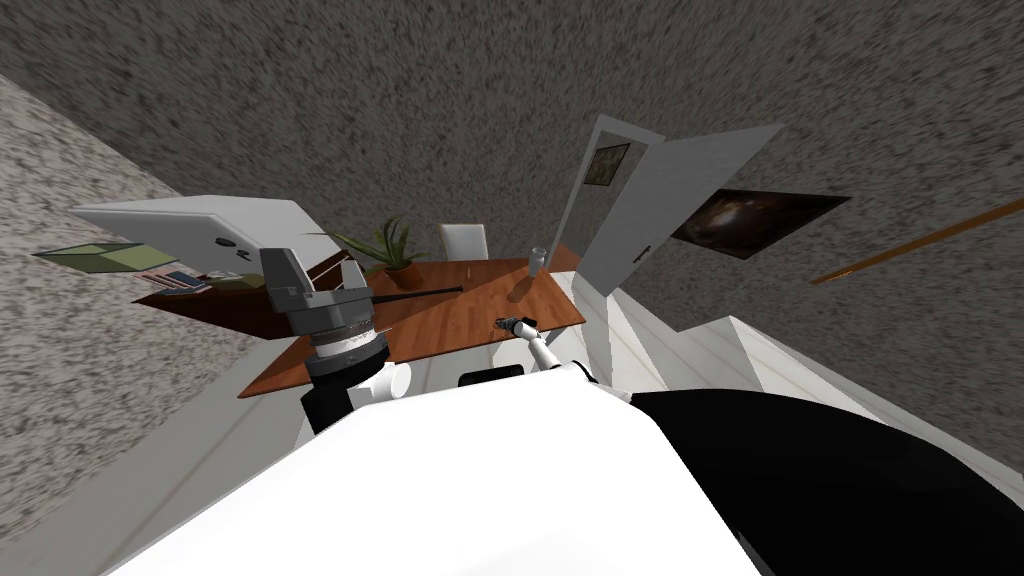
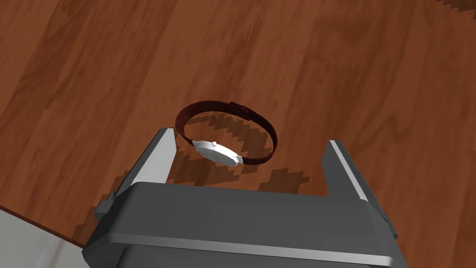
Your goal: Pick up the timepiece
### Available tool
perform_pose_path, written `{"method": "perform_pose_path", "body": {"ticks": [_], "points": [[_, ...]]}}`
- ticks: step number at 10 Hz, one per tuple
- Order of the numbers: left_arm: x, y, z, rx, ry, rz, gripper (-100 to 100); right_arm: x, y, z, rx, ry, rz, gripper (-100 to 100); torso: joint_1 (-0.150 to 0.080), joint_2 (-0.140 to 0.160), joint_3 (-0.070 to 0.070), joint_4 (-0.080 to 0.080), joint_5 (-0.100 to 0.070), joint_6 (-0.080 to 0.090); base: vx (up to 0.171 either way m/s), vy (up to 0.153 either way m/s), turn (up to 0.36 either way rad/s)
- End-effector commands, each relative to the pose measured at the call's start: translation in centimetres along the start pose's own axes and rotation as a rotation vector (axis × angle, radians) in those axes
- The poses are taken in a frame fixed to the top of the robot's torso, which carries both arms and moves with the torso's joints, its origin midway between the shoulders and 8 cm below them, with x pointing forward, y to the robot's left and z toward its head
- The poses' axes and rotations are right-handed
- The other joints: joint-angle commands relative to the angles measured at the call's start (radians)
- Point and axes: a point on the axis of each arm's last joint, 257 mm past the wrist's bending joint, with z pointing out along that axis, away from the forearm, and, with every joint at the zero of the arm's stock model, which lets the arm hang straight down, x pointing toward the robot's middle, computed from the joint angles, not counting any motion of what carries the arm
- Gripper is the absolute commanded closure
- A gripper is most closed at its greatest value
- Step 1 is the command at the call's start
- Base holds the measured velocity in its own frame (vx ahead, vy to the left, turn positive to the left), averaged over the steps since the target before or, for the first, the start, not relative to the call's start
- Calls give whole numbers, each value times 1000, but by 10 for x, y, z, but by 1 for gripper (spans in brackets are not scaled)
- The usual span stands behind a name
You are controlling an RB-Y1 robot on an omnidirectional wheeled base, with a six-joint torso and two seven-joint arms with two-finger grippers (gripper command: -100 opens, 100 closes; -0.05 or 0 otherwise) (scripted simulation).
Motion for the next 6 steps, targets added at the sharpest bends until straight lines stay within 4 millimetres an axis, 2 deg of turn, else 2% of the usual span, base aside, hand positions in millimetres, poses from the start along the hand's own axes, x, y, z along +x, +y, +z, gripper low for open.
{"method": "perform_pose_path", "body": {"ticks": [1,2,3,4,5,6], "points": [[0,0,0,0,0,0,0,10,-7,7,2,14,-9,-100,0,0,0,0,0,0,-14,-28,-28],[0,0,0,0,0,0,0,-1,-7,7,2,-9,-4,-100,0,0,0,0,0,0,-8,-26,-15],[0,0,0,0,0,0,0,11,-14,12,5,8,-13,-100,0,0,0,0,0,0,-7,-32,-29],[0,0,0,0,0,0,0,1,-14,13,5,-11,-9,-100,0,0,0,0,0,0,-6,-24,-11],[0,0,0,0,0,0,0,13,-21,17,6,6,-19,-100,0,0,0,0,0,0,-4,-28,-35],[0,0,0,0,0,0,0,3,-21,18,6,-15,-15,-100,0,0,0,0,0,0,-5,-22,-12]]}}
